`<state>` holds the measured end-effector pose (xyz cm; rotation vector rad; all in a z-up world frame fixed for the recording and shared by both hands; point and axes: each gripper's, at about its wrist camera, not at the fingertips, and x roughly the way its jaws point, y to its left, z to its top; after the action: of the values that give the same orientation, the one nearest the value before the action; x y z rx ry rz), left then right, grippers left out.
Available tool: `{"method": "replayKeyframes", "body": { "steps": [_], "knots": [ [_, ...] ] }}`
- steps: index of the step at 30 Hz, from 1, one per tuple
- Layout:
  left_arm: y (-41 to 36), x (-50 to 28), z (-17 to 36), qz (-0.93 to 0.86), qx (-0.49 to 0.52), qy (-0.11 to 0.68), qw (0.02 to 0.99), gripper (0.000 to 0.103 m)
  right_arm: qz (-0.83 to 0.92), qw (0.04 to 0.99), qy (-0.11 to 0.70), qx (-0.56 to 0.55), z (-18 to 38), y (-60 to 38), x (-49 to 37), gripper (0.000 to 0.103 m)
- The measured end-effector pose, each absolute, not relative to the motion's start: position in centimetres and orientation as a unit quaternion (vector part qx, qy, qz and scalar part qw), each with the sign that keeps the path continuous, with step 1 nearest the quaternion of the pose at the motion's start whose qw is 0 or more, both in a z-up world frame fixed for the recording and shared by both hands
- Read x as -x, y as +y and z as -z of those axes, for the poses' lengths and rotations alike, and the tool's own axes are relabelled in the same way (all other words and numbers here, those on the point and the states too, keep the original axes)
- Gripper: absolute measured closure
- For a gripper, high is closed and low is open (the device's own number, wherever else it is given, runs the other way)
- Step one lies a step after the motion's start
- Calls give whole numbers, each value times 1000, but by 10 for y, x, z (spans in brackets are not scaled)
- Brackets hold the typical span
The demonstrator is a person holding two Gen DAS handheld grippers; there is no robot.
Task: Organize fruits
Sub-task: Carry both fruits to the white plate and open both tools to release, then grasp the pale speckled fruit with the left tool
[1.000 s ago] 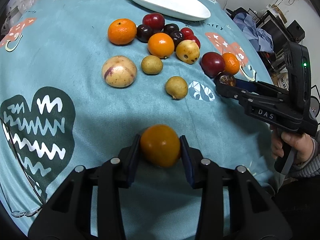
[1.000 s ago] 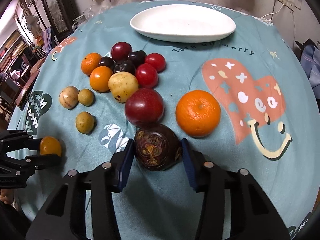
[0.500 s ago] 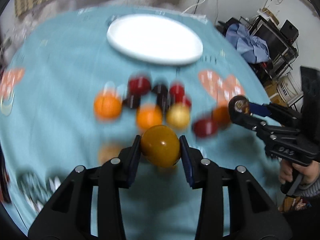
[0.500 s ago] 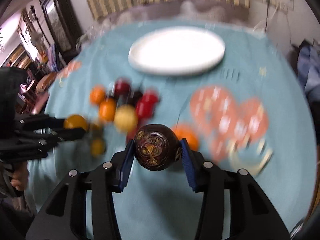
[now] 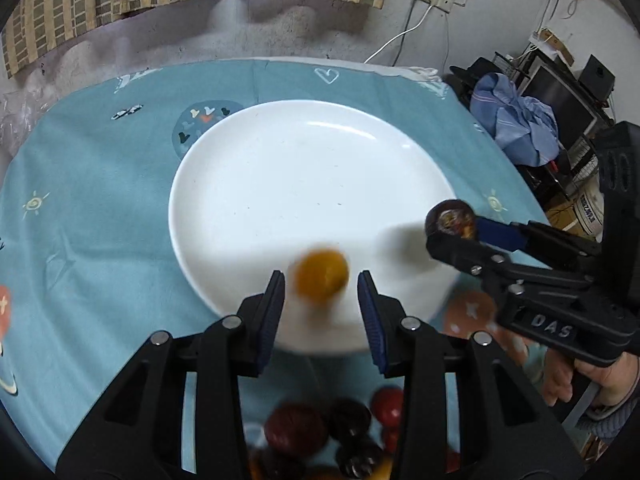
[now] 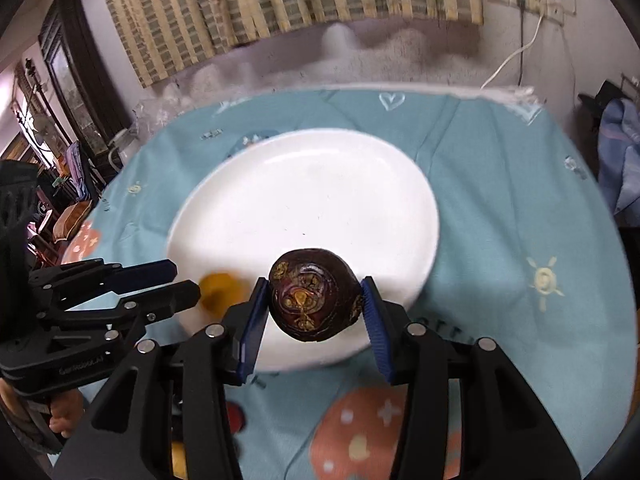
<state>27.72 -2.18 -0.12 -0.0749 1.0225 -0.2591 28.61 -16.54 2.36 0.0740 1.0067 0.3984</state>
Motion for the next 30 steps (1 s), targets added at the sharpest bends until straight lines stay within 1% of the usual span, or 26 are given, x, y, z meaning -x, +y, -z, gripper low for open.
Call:
{"method": "replayKeyframes", "body": {
  "steps": [2, 3, 4, 5, 7, 11, 13, 16, 20, 24, 28, 30],
  "knots": [
    [-21, -283, 8, 119, 37, 490, 863, 64, -190, 852, 487, -39, -13, -164, -290, 54],
    [-20, -285, 9, 119, 38, 490, 863, 64, -187, 853, 487, -38, -11, -163, -292, 42],
    [-19, -285, 10, 117, 40, 489, 863, 64, -180, 859, 479, -34, -11, -163, -292, 36],
    [-17, -285, 10, 116, 44, 488, 864, 61, -177, 864, 471, -31, -13, -164, -290, 35],
    [-13, -280, 7, 113, 51, 485, 865, 57, -175, 870, 460, -25, -19, -166, -288, 35],
    [4, -258, -10, 100, 61, 470, 875, 55, -177, 885, 427, -58, -51, -185, -272, 35],
    [19, -238, -21, 87, 66, 462, 880, 53, -181, 890, 409, -82, -72, -199, -251, 35],
    [42, -201, -31, 65, 70, 459, 883, 53, -181, 893, 404, -84, -85, -210, -214, 35],
    [64, -139, -24, 36, 74, 475, 876, 53, -174, 889, 419, -71, -79, -216, -148, 35],
    [67, -83, -4, 28, 55, 497, 866, 53, -178, 871, 446, -101, -65, -220, -95, 35],
    [51, -57, 10, 41, 33, 505, 862, 53, -189, 851, 481, -93, -56, -216, -60, 35],
    [45, -56, 16, 47, 27, 504, 862, 51, -191, 851, 482, -83, -61, -212, -55, 35]
  ]
}}
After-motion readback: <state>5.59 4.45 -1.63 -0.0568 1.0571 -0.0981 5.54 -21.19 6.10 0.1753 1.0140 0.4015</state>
